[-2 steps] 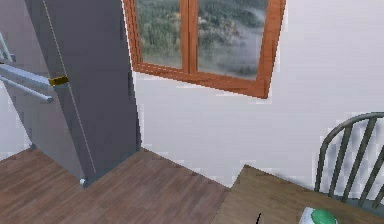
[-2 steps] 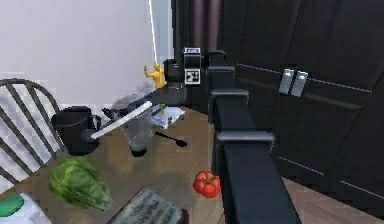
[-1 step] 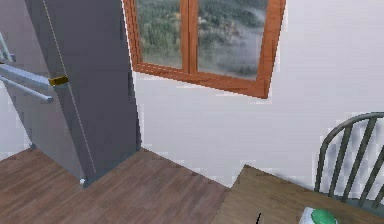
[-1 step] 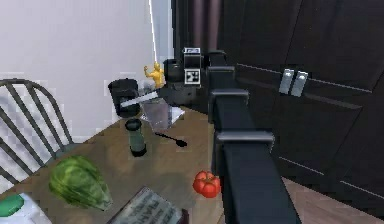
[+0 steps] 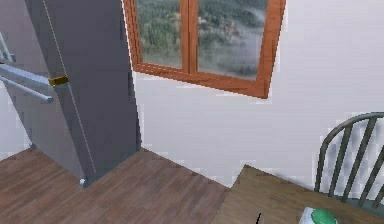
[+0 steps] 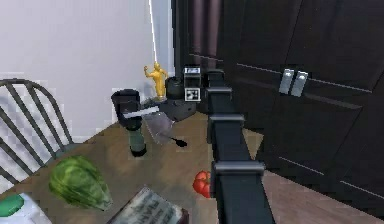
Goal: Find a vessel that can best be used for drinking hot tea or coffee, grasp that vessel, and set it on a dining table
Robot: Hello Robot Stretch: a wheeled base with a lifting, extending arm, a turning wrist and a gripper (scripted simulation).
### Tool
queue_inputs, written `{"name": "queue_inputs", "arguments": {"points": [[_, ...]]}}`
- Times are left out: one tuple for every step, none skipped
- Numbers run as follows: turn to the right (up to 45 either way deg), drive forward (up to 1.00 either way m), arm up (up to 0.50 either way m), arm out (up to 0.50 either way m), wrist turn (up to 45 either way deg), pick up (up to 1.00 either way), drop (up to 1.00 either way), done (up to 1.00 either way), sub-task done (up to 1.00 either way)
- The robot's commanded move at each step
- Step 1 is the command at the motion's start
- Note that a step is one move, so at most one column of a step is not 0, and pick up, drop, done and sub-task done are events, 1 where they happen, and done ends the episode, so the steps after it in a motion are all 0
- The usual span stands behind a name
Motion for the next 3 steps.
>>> {"name": "queue_inputs", "arguments": {"points": [[0.0,0.00,-0.32,0.00,0.0,0.00,0.00,0.00,0.00],[0.0,0.00,0.00,0.00,0.0,0.00,1.00,0.00,0.00],[0.0,0.00,0.04,0.00,0.0,0.00,0.00,0.00,0.00]]}}
